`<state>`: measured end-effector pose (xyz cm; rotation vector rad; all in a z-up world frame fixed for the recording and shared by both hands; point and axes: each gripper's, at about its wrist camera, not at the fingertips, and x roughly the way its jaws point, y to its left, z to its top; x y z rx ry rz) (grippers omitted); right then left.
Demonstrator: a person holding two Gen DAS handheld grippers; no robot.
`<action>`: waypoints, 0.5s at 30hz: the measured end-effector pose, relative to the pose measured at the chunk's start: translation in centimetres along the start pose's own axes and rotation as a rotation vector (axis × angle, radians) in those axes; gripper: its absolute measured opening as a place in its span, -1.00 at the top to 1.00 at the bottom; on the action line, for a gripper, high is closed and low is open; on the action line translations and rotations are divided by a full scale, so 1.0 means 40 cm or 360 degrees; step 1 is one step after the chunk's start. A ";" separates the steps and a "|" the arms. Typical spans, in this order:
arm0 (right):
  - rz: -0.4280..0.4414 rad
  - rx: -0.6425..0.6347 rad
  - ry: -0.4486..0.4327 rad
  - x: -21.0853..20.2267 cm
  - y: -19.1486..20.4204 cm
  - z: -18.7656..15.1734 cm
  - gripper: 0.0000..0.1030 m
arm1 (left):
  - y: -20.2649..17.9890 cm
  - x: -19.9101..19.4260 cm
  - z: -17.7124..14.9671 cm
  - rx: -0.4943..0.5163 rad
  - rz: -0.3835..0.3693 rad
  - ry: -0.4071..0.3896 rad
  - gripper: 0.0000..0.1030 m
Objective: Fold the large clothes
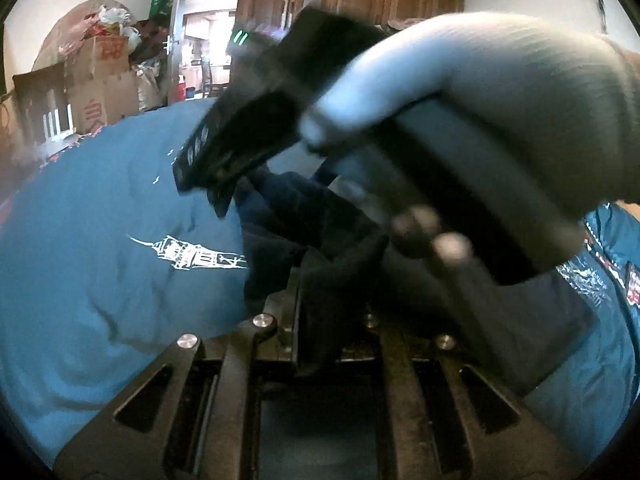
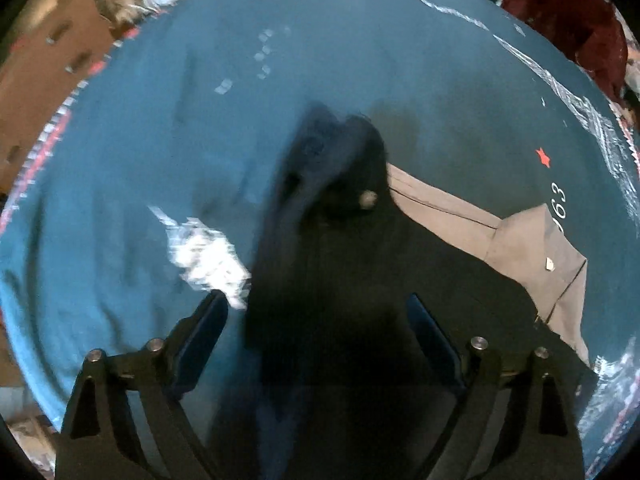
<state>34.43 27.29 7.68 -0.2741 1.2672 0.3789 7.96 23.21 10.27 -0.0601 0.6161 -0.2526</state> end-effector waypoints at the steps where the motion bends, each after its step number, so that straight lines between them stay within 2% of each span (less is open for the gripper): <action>1: 0.0050 0.0016 0.0017 0.012 -0.014 -0.004 -0.19 | -0.005 0.005 0.001 0.0013 -0.0003 0.0008 0.81; 2: 0.0221 0.0131 -0.0007 0.012 -0.054 -0.025 -0.01 | -0.012 0.008 0.003 0.0024 -0.0012 0.0014 0.81; 3: 0.0324 0.0219 -0.0048 -0.001 -0.083 -0.044 0.39 | -0.022 0.000 0.007 0.0037 -0.0032 0.0008 0.81; 4: 0.0415 0.0289 -0.0152 -0.034 -0.121 -0.081 0.68 | -0.036 -0.010 0.015 0.0062 -0.0070 -0.0007 0.81; 7: 0.0462 0.0437 -0.0372 -0.113 -0.239 -0.206 0.78 | -0.130 -0.038 0.039 0.0184 -0.0220 -0.0048 0.81; 9: 0.0501 0.0599 -0.0485 -0.154 -0.373 -0.334 0.80 | -0.222 -0.036 0.044 0.0271 -0.0369 -0.0040 0.81; 12: 0.0502 0.0803 -0.0548 -0.175 -0.557 -0.486 0.84 | -0.409 -0.003 0.030 0.0447 -0.0598 0.0033 0.81; 15: 0.0515 0.0941 -0.0576 -0.174 -0.701 -0.607 0.85 | -0.555 0.046 0.003 0.0576 -0.0705 0.0120 0.81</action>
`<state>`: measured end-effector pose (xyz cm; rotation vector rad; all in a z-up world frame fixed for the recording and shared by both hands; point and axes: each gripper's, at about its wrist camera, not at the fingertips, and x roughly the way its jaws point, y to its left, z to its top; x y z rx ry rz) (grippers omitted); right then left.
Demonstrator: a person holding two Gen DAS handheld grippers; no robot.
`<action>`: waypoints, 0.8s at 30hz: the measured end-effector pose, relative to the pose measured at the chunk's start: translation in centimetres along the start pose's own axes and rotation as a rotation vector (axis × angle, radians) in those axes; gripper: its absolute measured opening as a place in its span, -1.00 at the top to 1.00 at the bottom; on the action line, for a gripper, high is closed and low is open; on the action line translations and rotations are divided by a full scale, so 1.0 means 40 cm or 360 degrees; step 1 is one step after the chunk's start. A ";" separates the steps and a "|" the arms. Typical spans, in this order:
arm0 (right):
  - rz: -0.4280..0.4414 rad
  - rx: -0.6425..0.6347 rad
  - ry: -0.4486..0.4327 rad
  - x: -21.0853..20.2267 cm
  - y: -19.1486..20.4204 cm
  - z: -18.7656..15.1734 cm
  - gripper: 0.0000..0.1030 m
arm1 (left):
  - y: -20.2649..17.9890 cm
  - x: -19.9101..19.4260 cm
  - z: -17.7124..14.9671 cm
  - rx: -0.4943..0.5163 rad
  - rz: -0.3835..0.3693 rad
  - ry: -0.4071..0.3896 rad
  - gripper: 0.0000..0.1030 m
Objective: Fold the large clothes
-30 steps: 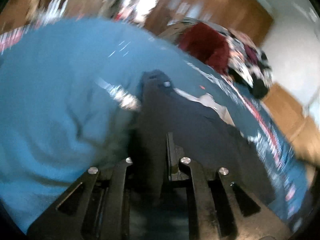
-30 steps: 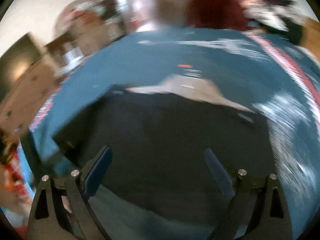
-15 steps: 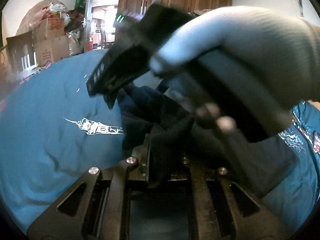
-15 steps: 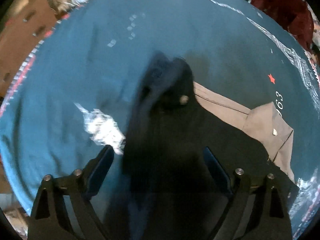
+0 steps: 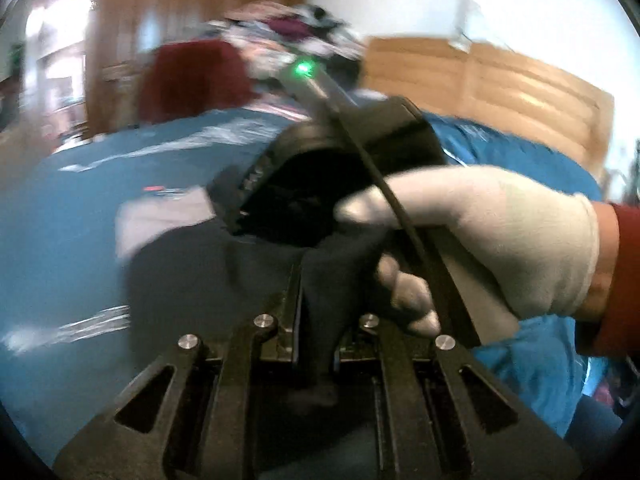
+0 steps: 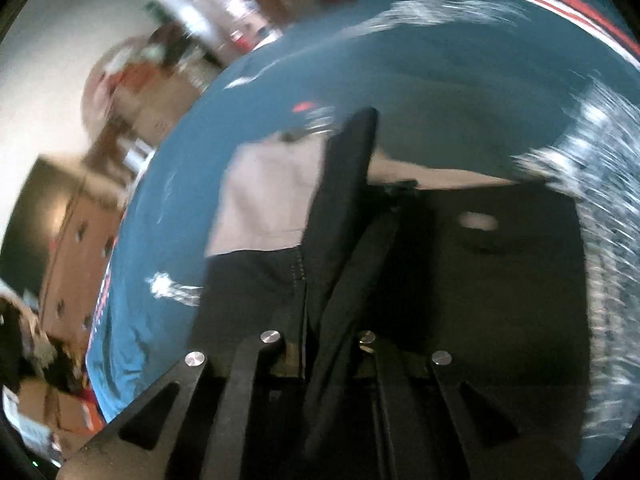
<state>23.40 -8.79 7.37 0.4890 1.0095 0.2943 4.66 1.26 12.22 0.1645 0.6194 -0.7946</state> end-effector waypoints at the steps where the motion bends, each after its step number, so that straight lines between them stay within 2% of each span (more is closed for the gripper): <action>1: -0.0003 0.0019 -0.0013 -0.018 -0.043 0.004 0.85 | -0.017 0.025 0.005 0.0010 -0.0027 0.0018 0.81; 5: 0.0049 0.0116 -0.0041 -0.074 -0.212 -0.002 0.86 | -0.078 0.102 0.033 0.0010 -0.0131 0.0075 0.81; 7: 0.0075 0.0128 -0.0062 -0.090 -0.265 -0.013 0.86 | -0.104 0.121 0.042 0.0000 -0.0170 0.0092 0.81; 11: 0.0092 0.0222 -0.0077 -0.103 -0.401 -0.022 0.86 | -0.148 0.200 0.035 0.0028 -0.0202 0.0178 0.80; 13: 0.0146 0.0301 -0.0023 -0.081 -0.463 -0.037 0.86 | -0.156 0.264 0.004 0.0033 -0.0199 0.0281 0.73; 15: 0.0204 0.0351 0.0037 -0.052 -0.497 -0.048 0.90 | -0.149 0.286 -0.021 0.0023 -0.0175 0.0332 0.67; 17: 0.0269 0.0398 0.0048 -0.057 -0.522 -0.046 0.82 | -0.136 0.262 -0.013 0.0016 -0.0175 0.0336 0.65; 19: 0.0288 0.0401 0.0070 -0.073 -0.528 -0.049 0.58 | -0.128 0.204 -0.007 0.0051 -0.0163 0.0351 0.65; 22: 0.0349 0.0399 0.0094 -0.123 -0.527 -0.090 0.22 | -0.112 0.037 -0.033 0.0120 -0.0128 0.0257 0.55; 24: 0.0379 0.0412 0.0088 -0.160 -0.519 -0.127 0.14 | -0.074 -0.091 -0.076 0.0102 -0.0033 0.0197 0.47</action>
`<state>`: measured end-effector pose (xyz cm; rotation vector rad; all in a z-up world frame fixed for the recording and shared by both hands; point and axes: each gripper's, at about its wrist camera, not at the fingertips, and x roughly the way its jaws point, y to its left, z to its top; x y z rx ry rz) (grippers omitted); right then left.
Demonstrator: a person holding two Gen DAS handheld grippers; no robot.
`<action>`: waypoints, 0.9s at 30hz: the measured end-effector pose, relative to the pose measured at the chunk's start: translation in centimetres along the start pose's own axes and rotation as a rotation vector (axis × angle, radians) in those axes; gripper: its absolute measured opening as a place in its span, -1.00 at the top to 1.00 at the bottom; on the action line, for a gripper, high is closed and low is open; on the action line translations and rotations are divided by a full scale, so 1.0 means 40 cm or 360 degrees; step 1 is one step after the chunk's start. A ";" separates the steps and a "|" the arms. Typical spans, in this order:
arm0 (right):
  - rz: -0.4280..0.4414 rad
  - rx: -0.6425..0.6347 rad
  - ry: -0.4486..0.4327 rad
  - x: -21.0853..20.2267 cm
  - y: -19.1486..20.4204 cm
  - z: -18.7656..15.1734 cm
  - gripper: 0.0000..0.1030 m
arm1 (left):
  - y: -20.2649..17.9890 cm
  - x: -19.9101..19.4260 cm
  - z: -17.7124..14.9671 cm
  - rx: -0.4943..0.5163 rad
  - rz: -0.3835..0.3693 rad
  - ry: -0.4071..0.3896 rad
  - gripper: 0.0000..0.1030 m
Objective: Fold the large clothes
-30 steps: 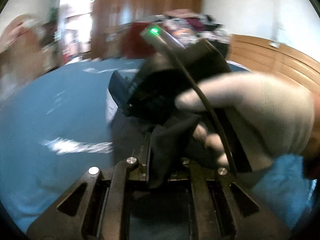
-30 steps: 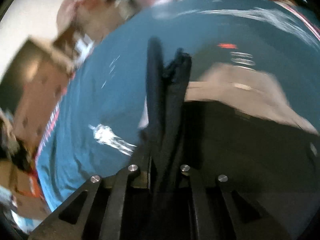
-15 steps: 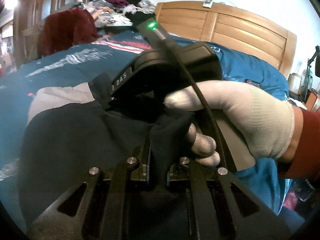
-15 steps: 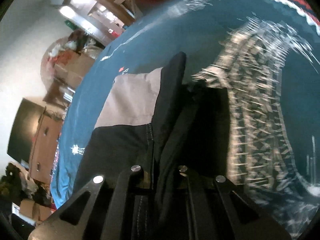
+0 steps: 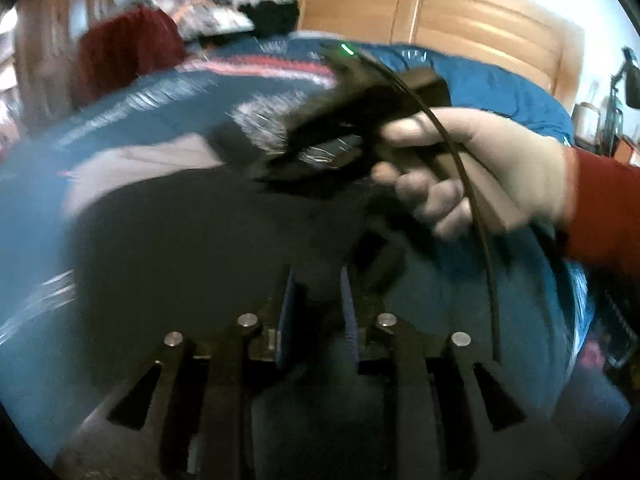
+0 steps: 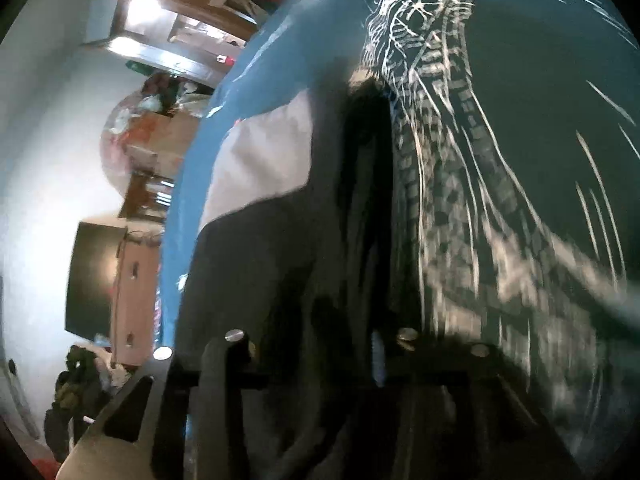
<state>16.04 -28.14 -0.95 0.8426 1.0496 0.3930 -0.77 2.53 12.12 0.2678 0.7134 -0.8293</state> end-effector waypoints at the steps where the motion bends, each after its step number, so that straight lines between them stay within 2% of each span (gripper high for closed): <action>1: 0.0011 0.0006 -0.0002 -0.015 0.001 -0.020 0.10 | 0.012 -0.033 -0.024 -0.0023 0.0040 -0.0013 0.41; 4: 0.0016 0.0001 -0.0010 -0.047 0.023 -0.086 0.06 | 0.072 -0.112 -0.107 -0.0112 0.0232 0.0000 0.30; 6: 0.0028 -0.0002 -0.0006 -0.063 0.035 -0.127 -0.01 | 0.112 -0.117 -0.142 -0.0177 0.0295 0.0040 0.25; 11: 0.0052 -0.0009 0.0001 -0.055 0.083 -0.183 -0.03 | 0.135 -0.043 -0.118 -0.0146 0.0367 0.0047 0.20; 12: 0.0045 -0.0023 0.0005 -0.051 0.093 -0.191 0.03 | 0.145 -0.026 -0.107 -0.0147 0.0401 0.0034 0.20; 13: 0.0028 -0.0049 0.0010 -0.039 0.110 -0.199 0.36 | 0.149 -0.016 -0.103 -0.0146 0.0444 0.0034 0.19; 14: 0.0012 -0.0077 0.0021 -0.032 0.123 -0.211 0.56 | 0.166 -0.001 -0.095 -0.0159 0.0480 0.0049 0.16; 15: 0.0004 -0.0088 0.0018 -0.029 0.132 -0.217 0.62 | 0.183 0.004 -0.090 -0.0183 0.0487 0.0064 0.16; 16: -0.0007 -0.0099 0.0005 -0.029 0.139 -0.223 0.74 | 0.189 0.000 -0.088 -0.0184 0.0507 0.0065 0.24; 18: -0.0009 -0.0093 -0.0027 -0.037 0.135 -0.228 0.84 | 0.193 -0.032 -0.095 -0.0116 0.0596 0.0061 0.46; 19: -0.0014 -0.0078 -0.0037 -0.040 0.122 -0.234 0.85 | 0.199 -0.054 -0.108 -0.0089 0.0632 0.0051 0.44; 20: 0.0027 -0.0046 -0.0016 -0.037 0.092 -0.245 0.86 | 0.220 -0.049 -0.128 -0.0097 0.0629 0.0089 0.37; 21: 0.0049 -0.0014 0.0014 -0.022 0.073 -0.256 0.86 | 0.236 -0.034 -0.157 -0.0108 0.0609 0.0154 0.18; 22: 0.0036 -0.0012 0.0047 -0.001 0.062 -0.269 0.86 | 0.254 -0.010 -0.187 -0.0116 0.0593 0.0224 0.16; 24: -0.0004 -0.0034 0.0047 0.024 0.056 -0.282 0.86 | 0.248 -0.009 -0.195 -0.0093 0.0580 0.0228 0.18; 25: 0.0005 -0.0022 0.0028 0.020 0.055 -0.282 0.86 | 0.240 -0.020 -0.184 -0.0080 0.0554 0.0225 0.29; 27: -0.0013 -0.0047 -0.0022 -0.003 0.068 -0.277 0.85 | 0.213 -0.080 -0.153 -0.0086 0.0445 0.0177 0.41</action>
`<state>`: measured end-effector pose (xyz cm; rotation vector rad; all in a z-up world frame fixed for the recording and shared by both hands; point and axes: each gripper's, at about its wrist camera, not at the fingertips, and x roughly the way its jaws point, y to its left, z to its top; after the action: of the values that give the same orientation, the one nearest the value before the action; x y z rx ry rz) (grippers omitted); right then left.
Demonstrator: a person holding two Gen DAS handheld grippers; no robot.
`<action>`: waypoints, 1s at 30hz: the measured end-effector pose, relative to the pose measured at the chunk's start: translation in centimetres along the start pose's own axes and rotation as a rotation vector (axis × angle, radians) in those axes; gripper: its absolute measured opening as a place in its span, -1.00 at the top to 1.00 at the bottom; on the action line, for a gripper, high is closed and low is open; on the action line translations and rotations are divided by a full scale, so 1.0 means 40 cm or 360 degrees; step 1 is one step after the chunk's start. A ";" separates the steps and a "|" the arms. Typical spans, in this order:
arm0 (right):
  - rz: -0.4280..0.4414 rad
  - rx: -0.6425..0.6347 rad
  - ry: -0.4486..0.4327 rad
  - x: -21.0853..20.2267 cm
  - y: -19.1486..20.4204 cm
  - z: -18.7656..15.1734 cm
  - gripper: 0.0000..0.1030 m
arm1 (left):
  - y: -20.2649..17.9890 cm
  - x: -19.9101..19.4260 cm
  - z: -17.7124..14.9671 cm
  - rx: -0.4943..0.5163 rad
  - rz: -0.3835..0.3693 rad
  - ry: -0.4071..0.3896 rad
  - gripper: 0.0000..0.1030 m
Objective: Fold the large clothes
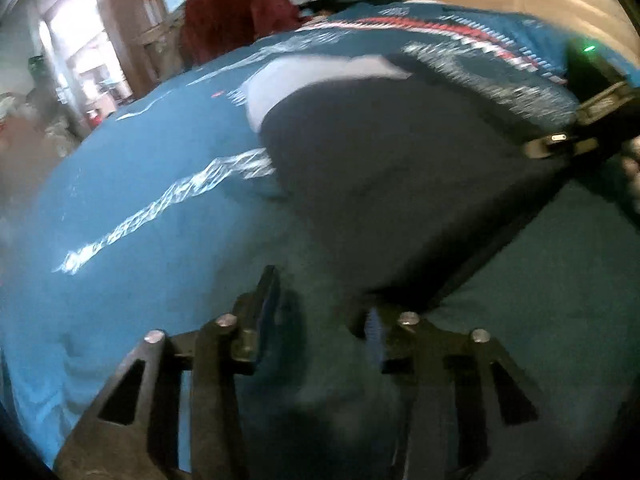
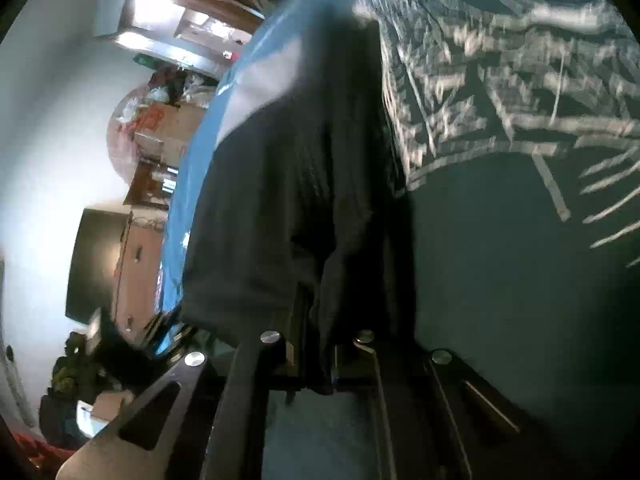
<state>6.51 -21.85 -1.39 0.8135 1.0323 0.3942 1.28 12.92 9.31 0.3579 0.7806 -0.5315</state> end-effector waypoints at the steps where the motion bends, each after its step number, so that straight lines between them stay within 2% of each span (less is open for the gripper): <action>1: -0.0012 -0.0029 -0.0017 -0.013 0.012 0.001 0.85 | -0.004 -0.035 0.008 0.0005 -0.0028 -0.0041 0.41; 4: -0.0024 -0.0086 -0.0063 -0.056 0.034 0.002 0.85 | -0.001 -0.158 0.046 -0.0038 -0.0114 -0.0276 0.41; 6: -0.0049 -0.0074 -0.0045 -0.049 0.018 0.003 0.85 | 0.016 -0.160 0.079 -0.0093 -0.0111 -0.0370 0.40; 7: -0.0062 -0.0060 -0.0029 -0.041 0.005 -0.001 0.85 | 0.026 -0.119 0.095 -0.0107 -0.0112 -0.0346 0.37; 9: -0.0071 -0.0028 -0.0019 -0.012 -0.004 0.004 0.87 | 0.007 0.054 0.089 0.0001 -0.0041 -0.0038 0.30; 10: -0.0052 -0.0001 -0.0024 -0.010 -0.014 0.004 0.89 | -0.011 0.162 0.035 0.0107 -0.0016 0.0144 0.27; 11: -0.0032 0.0008 -0.0022 -0.008 -0.016 0.003 0.90 | -0.010 0.164 0.018 0.0101 -0.0020 0.0086 0.26; 13: -0.0068 -0.0028 -0.0022 -0.004 -0.006 -0.001 0.89 | 0.003 0.136 0.042 0.0066 -0.0048 0.0111 0.25; 15: -0.0117 -0.0096 0.0011 -0.004 0.009 0.000 0.87 | 0.026 0.077 0.071 0.0011 -0.0082 0.0054 0.35; 16: -0.0152 -0.0139 0.0037 -0.010 0.027 -0.001 0.73 | 0.054 0.028 0.099 -0.0038 -0.0068 -0.0036 0.45; 19: -0.0362 -0.0377 0.0050 -0.080 0.127 -0.008 0.54 | 0.140 -0.040 0.186 -0.0156 -0.0023 -0.0299 0.45; 22: -0.0410 -0.0474 -0.0111 -0.155 0.195 0.032 0.52 | 0.206 0.024 0.305 -0.0195 0.0041 -0.0401 0.42; 23: -0.0418 -0.0532 -0.0188 -0.149 0.224 0.091 0.52 | 0.218 0.087 0.360 -0.0179 0.0033 -0.0381 0.42; 24: -0.0424 -0.0569 -0.0219 -0.131 0.234 0.131 0.52 | 0.218 0.122 0.380 -0.0176 0.0014 -0.0355 0.42; 26: -0.0489 -0.0610 -0.0230 -0.033 0.239 0.254 0.53 | 0.221 0.251 0.438 -0.0171 0.0031 -0.0248 0.41; 28: -0.0543 -0.0635 -0.0176 0.068 0.235 0.337 0.53 | 0.233 0.369 0.450 -0.0208 0.0056 -0.0068 0.41; 29: -0.0615 -0.0636 -0.0101 0.148 0.209 0.379 0.53 | 0.233 0.439 0.444 -0.0189 0.0103 0.0053 0.40; 30: -0.0662 -0.0613 -0.0032 0.195 0.182 0.399 0.60 | 0.223 0.494 0.426 -0.0172 0.0110 0.0157 0.26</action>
<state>24.75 -18.61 3.63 0.2472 1.0351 0.2159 27.72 5.53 6.90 0.3115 0.8852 -0.4077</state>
